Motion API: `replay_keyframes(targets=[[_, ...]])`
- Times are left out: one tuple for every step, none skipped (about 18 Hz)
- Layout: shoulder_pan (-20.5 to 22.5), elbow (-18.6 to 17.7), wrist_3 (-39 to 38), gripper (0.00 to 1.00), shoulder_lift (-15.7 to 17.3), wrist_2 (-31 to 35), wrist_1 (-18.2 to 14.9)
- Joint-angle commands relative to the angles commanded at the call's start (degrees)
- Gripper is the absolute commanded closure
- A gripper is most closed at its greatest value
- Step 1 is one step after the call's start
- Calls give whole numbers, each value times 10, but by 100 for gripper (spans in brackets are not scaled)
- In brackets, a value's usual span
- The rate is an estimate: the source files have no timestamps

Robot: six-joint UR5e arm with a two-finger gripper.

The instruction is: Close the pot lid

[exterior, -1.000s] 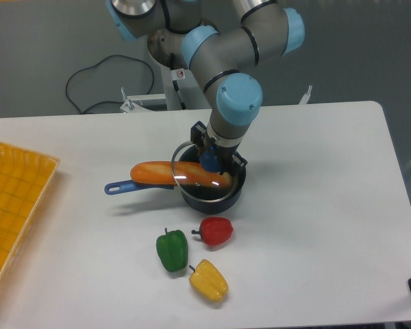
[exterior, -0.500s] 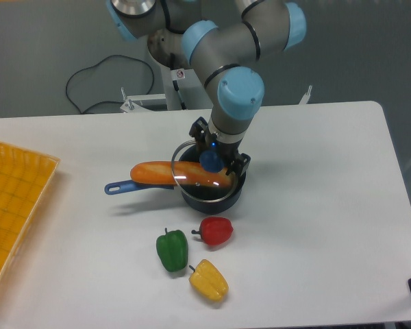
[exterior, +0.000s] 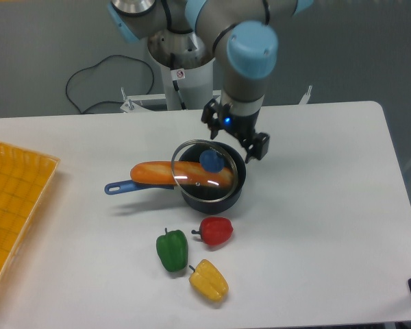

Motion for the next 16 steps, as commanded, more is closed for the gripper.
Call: replay_keyframes(targets=[[18,0,14,0,4,-1,0],[33,2,31,0,5,-3,0],[49,8,36,0,4,-3,2],[63,11,38,0,2,-3,6],[79,17,41,0,-1,-2,11],[91,25,53,0,-4,-2,18],[98,32,73,0,-15,-1,19],[105,42,91,0,-30,0,19],[110,49,103,0,-39,5,19],[118,54,111,0,-52,12,20],[119,61,127,0,-64,18,21],[121,71,154,0,-75,25,21],[122,80,190,0,-88,35,20],[122,83,222,0,-99,42,20],[126,86,247,0,-111,44,21],[133,87,262,0,-122,44,31]])
